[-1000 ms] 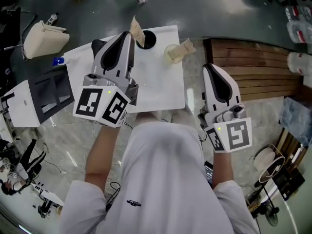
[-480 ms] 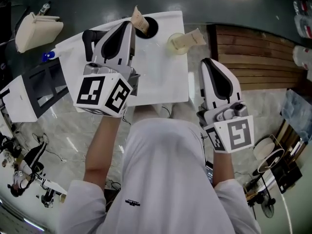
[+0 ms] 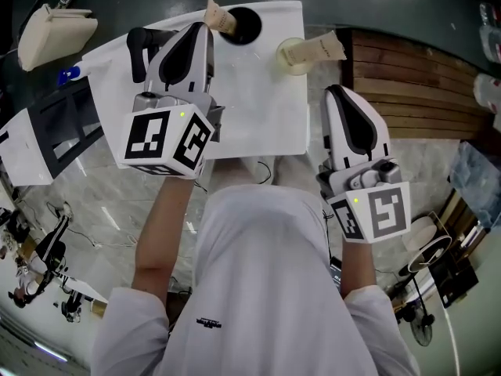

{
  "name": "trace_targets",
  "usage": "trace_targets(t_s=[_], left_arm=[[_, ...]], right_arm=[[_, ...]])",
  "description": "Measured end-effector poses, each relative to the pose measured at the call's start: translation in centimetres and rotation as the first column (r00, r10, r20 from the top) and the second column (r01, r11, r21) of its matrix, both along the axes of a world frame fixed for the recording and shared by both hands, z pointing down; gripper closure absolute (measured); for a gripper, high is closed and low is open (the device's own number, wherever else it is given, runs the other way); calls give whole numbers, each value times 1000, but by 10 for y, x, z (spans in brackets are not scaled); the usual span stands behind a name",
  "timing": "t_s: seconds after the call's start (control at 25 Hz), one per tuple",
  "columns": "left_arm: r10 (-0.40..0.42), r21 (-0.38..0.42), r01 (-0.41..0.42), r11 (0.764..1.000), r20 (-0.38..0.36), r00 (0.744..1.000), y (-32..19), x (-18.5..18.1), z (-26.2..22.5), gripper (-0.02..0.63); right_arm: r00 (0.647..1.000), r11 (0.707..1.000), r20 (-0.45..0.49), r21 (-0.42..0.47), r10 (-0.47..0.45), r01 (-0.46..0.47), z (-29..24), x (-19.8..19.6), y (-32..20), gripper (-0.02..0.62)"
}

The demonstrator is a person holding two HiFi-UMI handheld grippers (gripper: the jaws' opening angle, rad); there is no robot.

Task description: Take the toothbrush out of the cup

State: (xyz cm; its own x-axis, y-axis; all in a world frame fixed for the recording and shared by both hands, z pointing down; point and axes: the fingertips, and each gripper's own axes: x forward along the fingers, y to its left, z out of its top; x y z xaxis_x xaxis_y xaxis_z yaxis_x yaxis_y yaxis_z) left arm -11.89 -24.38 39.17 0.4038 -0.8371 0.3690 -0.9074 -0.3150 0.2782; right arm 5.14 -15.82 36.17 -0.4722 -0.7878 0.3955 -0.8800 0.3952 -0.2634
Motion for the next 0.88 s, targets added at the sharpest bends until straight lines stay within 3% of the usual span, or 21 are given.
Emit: trace_targets(t_s=[0.44, 0.88], left_arm=[[-47, 62, 47, 997, 6, 999, 19, -14, -28, 598], [-87, 108, 85, 991, 8, 996, 75, -33, -73, 600]], right_arm=[[1000, 999, 4, 32, -20, 19, -15, -11, 15, 575], [999, 994, -22, 101, -39, 41, -51, -9, 39, 575]])
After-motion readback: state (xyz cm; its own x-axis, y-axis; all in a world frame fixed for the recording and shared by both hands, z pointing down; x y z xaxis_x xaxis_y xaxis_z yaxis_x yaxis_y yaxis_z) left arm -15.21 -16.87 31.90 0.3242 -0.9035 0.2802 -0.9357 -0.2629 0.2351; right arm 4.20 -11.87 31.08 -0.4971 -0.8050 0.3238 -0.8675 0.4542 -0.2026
